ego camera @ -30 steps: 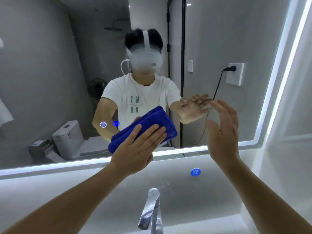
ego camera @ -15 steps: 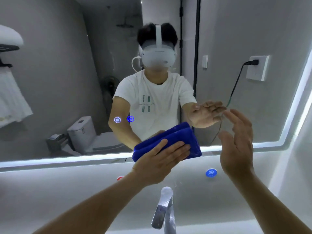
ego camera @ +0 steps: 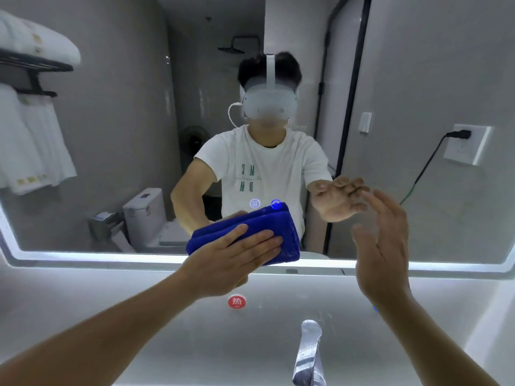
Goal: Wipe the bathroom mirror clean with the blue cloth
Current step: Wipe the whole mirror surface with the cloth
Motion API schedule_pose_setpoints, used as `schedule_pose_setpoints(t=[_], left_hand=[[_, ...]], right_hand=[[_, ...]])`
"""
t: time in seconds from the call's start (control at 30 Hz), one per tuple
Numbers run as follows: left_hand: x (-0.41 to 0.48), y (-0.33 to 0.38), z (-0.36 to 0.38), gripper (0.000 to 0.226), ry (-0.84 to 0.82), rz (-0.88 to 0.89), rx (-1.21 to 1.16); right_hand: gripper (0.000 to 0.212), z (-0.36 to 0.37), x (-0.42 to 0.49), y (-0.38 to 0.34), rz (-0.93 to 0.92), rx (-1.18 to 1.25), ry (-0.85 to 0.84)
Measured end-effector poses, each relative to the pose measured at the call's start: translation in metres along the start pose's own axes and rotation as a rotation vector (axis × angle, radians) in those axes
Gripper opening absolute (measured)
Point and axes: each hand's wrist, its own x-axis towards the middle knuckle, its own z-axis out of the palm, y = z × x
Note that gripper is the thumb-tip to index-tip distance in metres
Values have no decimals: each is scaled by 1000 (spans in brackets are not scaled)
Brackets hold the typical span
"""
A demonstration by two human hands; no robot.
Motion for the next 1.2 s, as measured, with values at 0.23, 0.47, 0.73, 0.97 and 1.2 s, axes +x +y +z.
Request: schedule_pose_setpoints(t=[0.23,0.47,0.73,0.97,1.2], left_hand=[[-46,-32,-2,63,-23,-8,7],[-41,-11,-3,66,8,-100,-4],[69,58,-8,89,21,-40,-48],[110,75,-11,88,-7,-45,-62],[32,44,3,69,32,-121,-22]], right_hand=[[43,20,-3,-5,-7,-13,3],[47,22,1,1,-63,15,2],[40,-11,10,25,-29,6,37],[41,-31,13,42,51,-17,70],[52,-18,12,25,17,-36,88]])
